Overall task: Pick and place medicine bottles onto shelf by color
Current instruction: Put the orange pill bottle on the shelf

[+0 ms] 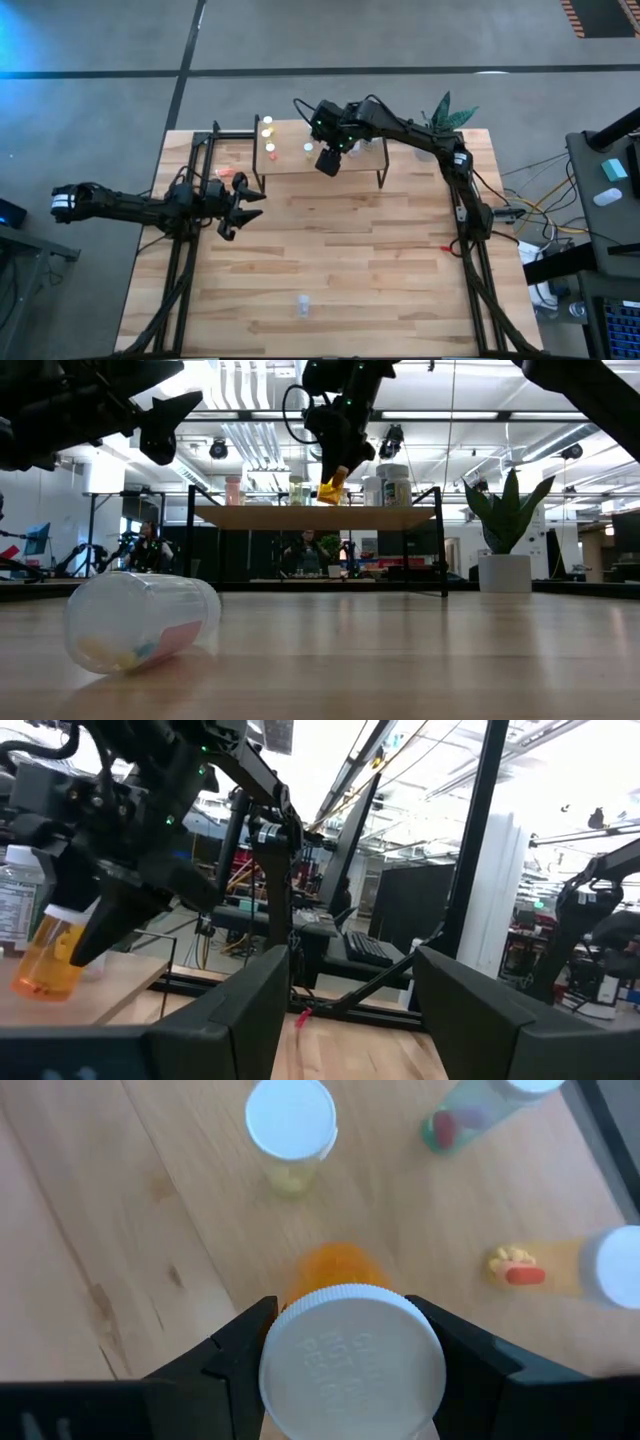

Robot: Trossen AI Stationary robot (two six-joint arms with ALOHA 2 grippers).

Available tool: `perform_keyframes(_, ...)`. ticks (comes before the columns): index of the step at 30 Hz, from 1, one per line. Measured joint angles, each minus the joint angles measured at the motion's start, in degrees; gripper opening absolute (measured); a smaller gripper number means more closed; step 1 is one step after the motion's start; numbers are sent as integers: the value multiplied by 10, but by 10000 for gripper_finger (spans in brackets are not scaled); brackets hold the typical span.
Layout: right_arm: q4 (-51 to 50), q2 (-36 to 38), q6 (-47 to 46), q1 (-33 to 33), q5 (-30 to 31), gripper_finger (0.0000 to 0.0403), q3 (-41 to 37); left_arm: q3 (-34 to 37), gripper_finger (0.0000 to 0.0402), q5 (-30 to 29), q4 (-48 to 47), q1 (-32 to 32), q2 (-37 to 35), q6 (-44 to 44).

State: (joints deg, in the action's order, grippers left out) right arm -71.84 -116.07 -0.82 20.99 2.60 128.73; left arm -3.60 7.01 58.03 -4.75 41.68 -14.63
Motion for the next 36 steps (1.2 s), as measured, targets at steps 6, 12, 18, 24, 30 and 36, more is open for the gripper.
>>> perform_keyframes(6,1,-7,2,0,4,199,0,0,199,0,0,0,9,0)
perform_keyframes(12,1,-7,4,0,13,204,-1,-1,199,0,1,0,16,0)
perform_keyframes(18,5,-7,-1,4,21,237,-1,-3,199,0,4,0,17,0)
perform_keyframes(24,6,-7,-2,4,35,258,-1,-3,199,0,3,0,18,0)
perform_keyframes(30,-1,-5,-8,4,35,268,3,-2,199,0,2,0,17,0)
perform_keyframes(36,-20,-3,-22,4,35,266,35,-2,199,0,1,0,18,0)
